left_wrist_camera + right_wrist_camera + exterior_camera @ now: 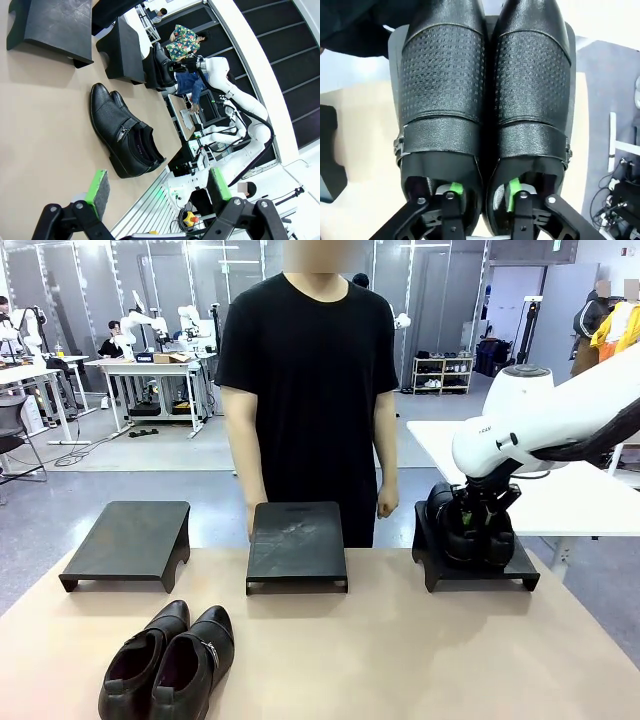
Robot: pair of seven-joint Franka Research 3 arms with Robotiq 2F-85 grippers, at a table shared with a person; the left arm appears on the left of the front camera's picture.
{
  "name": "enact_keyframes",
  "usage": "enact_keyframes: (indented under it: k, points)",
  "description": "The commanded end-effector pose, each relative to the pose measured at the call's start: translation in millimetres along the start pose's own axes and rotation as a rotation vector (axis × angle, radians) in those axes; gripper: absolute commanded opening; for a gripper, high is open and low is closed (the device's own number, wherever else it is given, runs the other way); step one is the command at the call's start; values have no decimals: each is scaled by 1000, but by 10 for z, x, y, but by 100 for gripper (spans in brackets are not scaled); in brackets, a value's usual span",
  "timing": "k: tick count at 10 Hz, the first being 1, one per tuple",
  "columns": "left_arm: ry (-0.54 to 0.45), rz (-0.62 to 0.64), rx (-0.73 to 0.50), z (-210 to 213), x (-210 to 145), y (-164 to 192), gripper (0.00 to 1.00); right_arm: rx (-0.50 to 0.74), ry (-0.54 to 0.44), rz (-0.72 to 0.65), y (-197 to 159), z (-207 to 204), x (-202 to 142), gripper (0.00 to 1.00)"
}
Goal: Place the shoes on the stand as instructed by the person.
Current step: Pick up one pair of Shoes and place it on the Shoes Stand indicated by the person.
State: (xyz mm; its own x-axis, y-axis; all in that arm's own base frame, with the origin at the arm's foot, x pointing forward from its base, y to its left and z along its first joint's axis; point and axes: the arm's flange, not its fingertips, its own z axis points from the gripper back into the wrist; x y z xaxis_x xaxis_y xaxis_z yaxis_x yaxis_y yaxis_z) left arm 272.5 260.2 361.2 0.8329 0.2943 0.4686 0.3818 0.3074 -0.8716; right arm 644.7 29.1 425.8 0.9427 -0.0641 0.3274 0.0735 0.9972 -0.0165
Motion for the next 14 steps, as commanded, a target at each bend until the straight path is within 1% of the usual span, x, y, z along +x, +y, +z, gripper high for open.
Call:
enact_keyframes:
  k: [1, 2, 4, 5, 6, 8, 9, 14]
  points:
    - [-2, -4, -2, 15, 1, -6, 100, -25, 4, -20, 31, 31, 17, 84]
    - [-2, -4, -2, 15, 1, -6, 100, -29, 4, -17, 35, 75, -17, 100]
    - [-2, -4, -2, 15, 1, -6, 100, -16, 5, -9, 20, 143, -94, 100]
    - [-2, -4, -2, 15, 1, -6, 100, -14, 8, -14, 5, 146, -110, 95]
    - [-2, -4, -2, 15, 1, -6, 100, 0, 18, -11, -9, 151, -129, 100]
    - [-2, -4, -2, 15, 1, -6, 100, 5, 24, -6, -13, 159, -157, 100]
    - [-2, -4, -2, 15, 1, -6, 100, -1, 11, -2, -6, 148, -61, 100]
    - [-2, -4, -2, 15, 1, -6, 100, -1, 11, -2, -6, 148, -61, 100]
